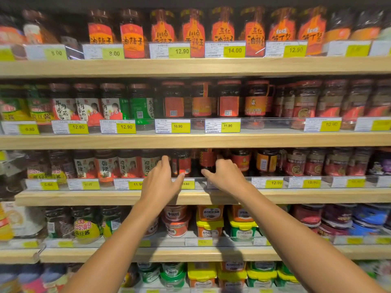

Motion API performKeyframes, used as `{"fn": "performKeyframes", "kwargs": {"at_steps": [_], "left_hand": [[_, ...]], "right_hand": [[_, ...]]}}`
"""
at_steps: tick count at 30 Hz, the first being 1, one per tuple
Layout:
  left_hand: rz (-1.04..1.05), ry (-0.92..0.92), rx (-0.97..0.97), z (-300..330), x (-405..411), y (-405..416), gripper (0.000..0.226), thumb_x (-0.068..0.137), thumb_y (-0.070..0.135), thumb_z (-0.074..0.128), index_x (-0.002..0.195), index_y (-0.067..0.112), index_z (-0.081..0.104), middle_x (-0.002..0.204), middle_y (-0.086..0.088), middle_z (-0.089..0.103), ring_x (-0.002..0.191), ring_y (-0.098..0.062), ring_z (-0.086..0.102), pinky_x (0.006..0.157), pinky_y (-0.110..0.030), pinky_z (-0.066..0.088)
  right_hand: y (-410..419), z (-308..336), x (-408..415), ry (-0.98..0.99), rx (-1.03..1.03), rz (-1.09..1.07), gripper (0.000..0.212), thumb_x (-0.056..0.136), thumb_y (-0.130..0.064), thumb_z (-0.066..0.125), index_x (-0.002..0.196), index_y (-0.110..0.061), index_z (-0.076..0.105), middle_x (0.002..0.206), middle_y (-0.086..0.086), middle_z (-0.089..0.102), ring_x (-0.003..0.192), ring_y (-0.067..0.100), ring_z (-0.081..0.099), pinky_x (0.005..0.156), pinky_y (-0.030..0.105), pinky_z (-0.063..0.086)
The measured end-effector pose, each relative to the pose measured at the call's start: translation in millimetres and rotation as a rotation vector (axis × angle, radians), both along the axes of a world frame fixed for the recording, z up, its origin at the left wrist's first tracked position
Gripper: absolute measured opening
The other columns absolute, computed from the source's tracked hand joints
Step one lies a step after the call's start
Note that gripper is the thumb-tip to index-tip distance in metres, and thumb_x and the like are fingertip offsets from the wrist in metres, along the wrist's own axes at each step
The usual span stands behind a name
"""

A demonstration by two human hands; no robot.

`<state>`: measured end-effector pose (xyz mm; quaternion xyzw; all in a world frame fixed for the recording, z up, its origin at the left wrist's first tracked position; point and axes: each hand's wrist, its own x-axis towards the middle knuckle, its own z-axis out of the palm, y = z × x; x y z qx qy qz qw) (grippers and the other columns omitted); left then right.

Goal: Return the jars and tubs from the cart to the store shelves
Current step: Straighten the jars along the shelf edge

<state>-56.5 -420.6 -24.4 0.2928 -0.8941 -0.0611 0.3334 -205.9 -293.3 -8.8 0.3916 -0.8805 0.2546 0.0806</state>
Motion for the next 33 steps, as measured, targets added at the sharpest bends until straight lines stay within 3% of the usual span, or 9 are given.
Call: {"fn": "performKeyframes", "kwargs": {"at_steps": [2,4,9,16,21,25,28,30,33], "left_hand": [[0.028,-0.024,0.014,4,-7,-5,0.056,0.093,0.052,0.058,0.121,0.006,0.045,0.114,-0.015,0.065,0.104,-0.037,0.064,0.070,-0.038,0.045],[0.035,-0.038,0.037,5,-14,-9,0.054,0.091,0.056,0.059,0.109,0.007,0.048,0.104,-0.014,0.066,0.099,-0.038,0.065,0.068,-0.038,0.045],[0.041,-0.037,0.084,6,-23,-13,0.049,0.090,0.056,0.061,0.097,0.009,0.049,0.099,-0.013,0.064,0.097,-0.037,0.063,0.069,-0.039,0.046],[0.045,-0.041,0.099,8,-28,-17,0.044,0.091,0.050,0.064,0.085,0.010,0.044,0.088,-0.011,0.057,0.093,-0.037,0.061,0.067,-0.037,0.040],[0.020,-0.122,0.127,10,-29,-19,0.042,0.094,0.050,0.058,0.081,0.012,0.045,0.084,-0.008,0.052,0.093,-0.038,0.062,0.069,-0.040,0.045],[-0.023,-0.187,0.086,11,-14,-13,0.054,0.093,0.065,0.046,0.104,0.012,0.050,0.101,-0.009,0.062,0.098,-0.033,0.063,0.072,-0.040,0.049],[-0.045,-0.157,-0.028,11,10,-4,0.065,0.094,0.065,0.044,0.142,0.021,0.042,0.134,-0.001,0.060,0.119,-0.025,0.061,0.086,-0.040,0.053],[-0.097,-0.094,-0.091,14,26,3,0.064,0.093,0.065,0.044,0.147,0.031,0.039,0.140,0.008,0.058,0.123,-0.018,0.060,0.091,-0.039,0.054],[-0.146,-0.020,-0.249,29,42,19,0.058,0.094,0.063,0.044,0.143,0.033,0.047,0.137,0.011,0.060,0.120,-0.015,0.062,0.088,-0.039,0.056]], "right_hand": [[-10,2,-4,-0.031,0.018,-0.021,0.042,0.095,-0.051,0.059,0.092,-0.009,0.063,0.105,0.018,0.068,0.104,0.040,0.063,0.083,0.041,0.050],[-19,5,-8,-0.060,0.067,-0.046,0.050,0.096,-0.052,0.055,0.111,-0.005,0.066,0.118,0.020,0.066,0.110,0.039,0.062,0.088,0.040,0.049],[-38,7,-19,-0.187,0.058,-0.116,0.069,0.090,-0.059,0.062,0.137,-0.009,0.051,0.136,0.014,0.057,0.122,0.035,0.057,0.095,0.038,0.048],[-26,6,-23,-0.138,0.022,-0.071,0.053,0.092,-0.052,0.063,0.121,-0.008,0.057,0.119,0.015,0.063,0.106,0.035,0.063,0.078,0.033,0.048],[-8,7,-23,-0.142,0.039,0.002,0.046,0.090,-0.052,0.066,0.107,-0.009,0.065,0.103,0.011,0.070,0.099,0.032,0.065,0.083,0.039,0.055],[8,20,-7,-0.152,0.067,0.030,0.050,0.087,-0.061,0.065,0.077,-0.013,0.057,0.079,0.002,0.061,0.077,0.024,0.061,0.065,0.034,0.046],[31,27,7,-0.003,0.091,0.052,0.065,0.084,-0.070,0.061,0.110,-0.010,0.057,0.099,0.004,0.062,0.096,0.028,0.062,0.072,0.037,0.050],[54,33,16,0.080,0.063,0.098,0.078,0.085,-0.071,0.058,0.139,-0.015,0.047,0.125,0.004,0.062,0.117,0.030,0.059,0.090,0.043,0.053],[96,46,31,0.224,-0.008,0.150,0.072,0.090,-0.069,0.051,0.150,-0.030,0.040,0.143,-0.009,0.056,0.128,0.019,0.055,0.101,0.042,0.049]]}}
